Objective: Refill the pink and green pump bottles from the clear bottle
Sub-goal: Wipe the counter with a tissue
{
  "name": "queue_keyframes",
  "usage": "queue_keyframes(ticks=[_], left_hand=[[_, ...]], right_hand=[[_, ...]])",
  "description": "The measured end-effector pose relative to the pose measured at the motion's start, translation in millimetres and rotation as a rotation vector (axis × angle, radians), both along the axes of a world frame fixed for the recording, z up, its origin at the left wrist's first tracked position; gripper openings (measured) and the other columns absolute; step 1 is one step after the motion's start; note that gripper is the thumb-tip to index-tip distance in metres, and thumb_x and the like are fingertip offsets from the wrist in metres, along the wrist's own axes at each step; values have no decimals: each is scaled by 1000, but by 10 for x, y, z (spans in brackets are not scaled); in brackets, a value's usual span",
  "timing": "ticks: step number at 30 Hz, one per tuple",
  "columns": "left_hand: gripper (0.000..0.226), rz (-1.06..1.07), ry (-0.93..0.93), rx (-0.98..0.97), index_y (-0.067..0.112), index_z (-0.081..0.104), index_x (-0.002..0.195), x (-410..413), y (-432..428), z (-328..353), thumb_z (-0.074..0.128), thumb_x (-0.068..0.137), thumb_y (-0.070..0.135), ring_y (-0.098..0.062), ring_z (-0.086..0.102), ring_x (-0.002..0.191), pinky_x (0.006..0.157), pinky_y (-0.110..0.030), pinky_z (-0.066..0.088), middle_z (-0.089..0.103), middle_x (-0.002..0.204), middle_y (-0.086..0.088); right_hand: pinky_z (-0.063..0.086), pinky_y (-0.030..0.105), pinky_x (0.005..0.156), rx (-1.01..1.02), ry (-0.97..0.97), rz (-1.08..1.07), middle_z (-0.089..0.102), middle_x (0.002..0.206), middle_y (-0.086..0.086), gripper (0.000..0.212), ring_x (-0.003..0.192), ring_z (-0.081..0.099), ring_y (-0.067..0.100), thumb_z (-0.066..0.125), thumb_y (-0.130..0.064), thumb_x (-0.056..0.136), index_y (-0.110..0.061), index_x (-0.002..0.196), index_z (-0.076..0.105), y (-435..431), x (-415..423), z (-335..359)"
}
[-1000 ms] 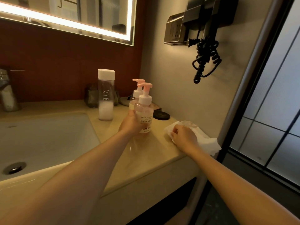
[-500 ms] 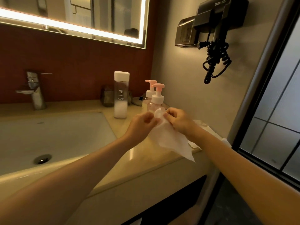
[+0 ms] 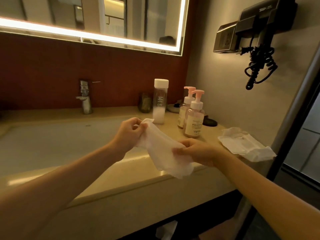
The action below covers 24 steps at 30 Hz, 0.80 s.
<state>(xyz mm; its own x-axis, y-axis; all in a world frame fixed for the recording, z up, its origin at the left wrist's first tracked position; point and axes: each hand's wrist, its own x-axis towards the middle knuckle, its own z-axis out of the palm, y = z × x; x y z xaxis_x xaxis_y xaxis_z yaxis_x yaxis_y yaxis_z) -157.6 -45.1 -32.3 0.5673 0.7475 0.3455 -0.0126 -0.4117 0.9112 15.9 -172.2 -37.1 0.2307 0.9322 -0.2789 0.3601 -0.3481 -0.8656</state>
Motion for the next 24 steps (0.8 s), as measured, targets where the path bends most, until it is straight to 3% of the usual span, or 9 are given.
queue_keyframes(ticks=[4,6,8,10,13,15,17,21,24], left_hand=[[18,76,180,50,14,56,81,-237,169,-43,48,95,21,-16,54,71,56,-23,44,58,79,-4],[18,119,286,111,11,58,81,-311,269,-149,50,94,21,-22,56,75,63,-31,47,59,78,-5],[16,182,475,328,18,55,76,-325,338,-297,55,91,23,-23,56,76,64,-31,45,56,74,0],[10,209,616,463,22,55,91,-293,318,-407,62,86,27,-18,55,83,70,-28,45,56,87,4],[41,263,588,602,20,50,119,-206,268,-405,67,82,22,-18,53,104,85,-32,47,55,116,1],[35,220,490,757,18,54,116,-172,192,-348,65,84,17,-19,53,107,86,-31,47,55,118,0],[23,77,506,807,18,59,110,-158,81,-351,61,87,18,-16,56,105,87,-29,47,58,115,3],[28,-156,674,826,16,62,116,-77,-43,-524,49,93,25,-19,54,113,97,-32,41,59,124,1],[31,-208,702,810,10,61,116,40,-43,-540,44,96,25,-21,51,116,97,-29,35,59,126,-6]], right_hand=[[52,25,82,-52,-12,-10,60,112,1,34,102,59,16,58,-22,90,-15,122,53,-2,-88,-48],[50,24,82,-27,-154,-46,60,107,-1,25,99,59,15,60,-23,88,-20,112,56,17,-119,-88],[49,23,76,12,-340,-87,60,98,0,19,91,59,14,63,-25,86,-16,103,60,41,-117,-142],[48,26,74,27,-577,-121,57,90,-3,20,87,56,15,68,-28,81,-18,96,60,44,-54,-193],[48,27,79,54,-886,-198,54,98,-6,33,92,52,12,69,-33,80,-22,108,55,-21,-10,-217],[46,24,80,248,-1031,-264,54,105,-4,36,94,50,10,65,-32,84,-21,115,53,-95,-71,-224],[45,21,77,392,-1012,-244,55,100,-6,29,88,50,7,62,-31,86,-21,113,55,-162,-188,-247],[42,26,88,188,-1006,-75,54,111,-5,34,104,50,12,54,-40,89,-18,114,59,-226,-360,-377],[40,28,91,144,-1030,-77,55,120,-2,36,110,50,15,50,-40,92,-17,118,58,-217,-297,-379]])
